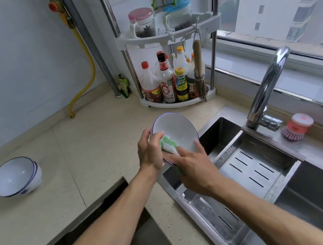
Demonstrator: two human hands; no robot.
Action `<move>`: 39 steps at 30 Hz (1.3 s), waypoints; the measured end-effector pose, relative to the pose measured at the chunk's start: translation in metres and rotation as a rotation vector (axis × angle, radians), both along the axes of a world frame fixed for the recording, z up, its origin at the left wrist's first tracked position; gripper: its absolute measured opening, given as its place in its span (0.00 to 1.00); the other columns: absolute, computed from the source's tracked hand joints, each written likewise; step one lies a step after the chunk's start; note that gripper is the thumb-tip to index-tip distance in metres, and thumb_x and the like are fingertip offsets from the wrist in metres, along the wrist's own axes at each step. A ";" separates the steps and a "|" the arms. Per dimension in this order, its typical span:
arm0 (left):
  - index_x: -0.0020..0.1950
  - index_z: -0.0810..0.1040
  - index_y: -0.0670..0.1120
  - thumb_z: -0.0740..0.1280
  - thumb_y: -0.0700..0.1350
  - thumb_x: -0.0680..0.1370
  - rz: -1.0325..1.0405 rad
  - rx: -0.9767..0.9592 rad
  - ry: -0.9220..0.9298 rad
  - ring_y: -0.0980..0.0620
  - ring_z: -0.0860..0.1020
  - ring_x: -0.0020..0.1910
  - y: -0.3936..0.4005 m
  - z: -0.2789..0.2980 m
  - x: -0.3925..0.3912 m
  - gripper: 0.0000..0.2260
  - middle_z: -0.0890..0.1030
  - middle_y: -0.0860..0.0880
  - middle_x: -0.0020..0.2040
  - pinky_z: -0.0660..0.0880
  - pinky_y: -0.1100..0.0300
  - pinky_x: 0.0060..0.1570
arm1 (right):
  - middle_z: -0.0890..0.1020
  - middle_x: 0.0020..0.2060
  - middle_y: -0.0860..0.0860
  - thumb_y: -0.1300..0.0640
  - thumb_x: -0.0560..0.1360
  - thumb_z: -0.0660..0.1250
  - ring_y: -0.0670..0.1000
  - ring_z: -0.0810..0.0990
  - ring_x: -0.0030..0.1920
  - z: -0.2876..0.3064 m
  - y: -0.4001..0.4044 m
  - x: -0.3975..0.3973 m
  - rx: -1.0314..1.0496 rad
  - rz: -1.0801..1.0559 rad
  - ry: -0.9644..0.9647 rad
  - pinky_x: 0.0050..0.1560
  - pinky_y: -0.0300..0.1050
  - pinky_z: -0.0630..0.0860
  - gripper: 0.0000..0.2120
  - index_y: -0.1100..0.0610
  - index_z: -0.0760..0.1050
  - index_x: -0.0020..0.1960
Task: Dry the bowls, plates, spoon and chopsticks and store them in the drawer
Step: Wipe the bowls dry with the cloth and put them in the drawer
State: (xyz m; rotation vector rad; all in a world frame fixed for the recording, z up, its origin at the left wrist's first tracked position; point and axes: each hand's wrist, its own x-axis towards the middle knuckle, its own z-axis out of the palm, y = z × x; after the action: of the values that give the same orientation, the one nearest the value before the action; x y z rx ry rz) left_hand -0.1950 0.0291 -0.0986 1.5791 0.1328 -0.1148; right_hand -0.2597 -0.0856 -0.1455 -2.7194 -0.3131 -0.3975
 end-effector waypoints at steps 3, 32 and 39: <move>0.41 0.81 0.51 0.65 0.50 0.65 -0.087 0.110 -0.008 0.51 0.81 0.38 0.009 0.003 0.002 0.08 0.82 0.53 0.38 0.75 0.57 0.35 | 0.80 0.57 0.53 0.65 0.63 0.71 0.54 0.80 0.62 -0.002 -0.026 0.002 -0.306 0.022 0.022 0.72 0.76 0.52 0.39 0.50 0.72 0.73; 0.62 0.74 0.46 0.69 0.48 0.73 -0.070 -0.090 0.134 0.49 0.81 0.45 -0.008 -0.002 -0.009 0.19 0.82 0.45 0.53 0.76 0.61 0.36 | 0.74 0.28 0.50 0.61 0.59 0.77 0.55 0.76 0.27 0.023 0.004 0.016 -0.026 -0.048 -0.099 0.35 0.46 0.69 0.09 0.53 0.79 0.36; 0.35 0.78 0.52 0.64 0.49 0.66 -0.007 0.109 -0.034 0.47 0.79 0.41 0.006 0.008 0.006 0.04 0.81 0.53 0.36 0.75 0.55 0.38 | 0.70 0.73 0.54 0.66 0.72 0.66 0.53 0.65 0.76 0.021 -0.029 0.007 -0.301 0.061 0.219 0.74 0.70 0.34 0.40 0.45 0.58 0.79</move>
State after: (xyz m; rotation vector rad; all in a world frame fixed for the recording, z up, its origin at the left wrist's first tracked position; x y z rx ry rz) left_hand -0.1891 0.0346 -0.0908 1.6900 0.1089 -0.0875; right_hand -0.2524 -0.1142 -0.1241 -3.0008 -0.4227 -0.0337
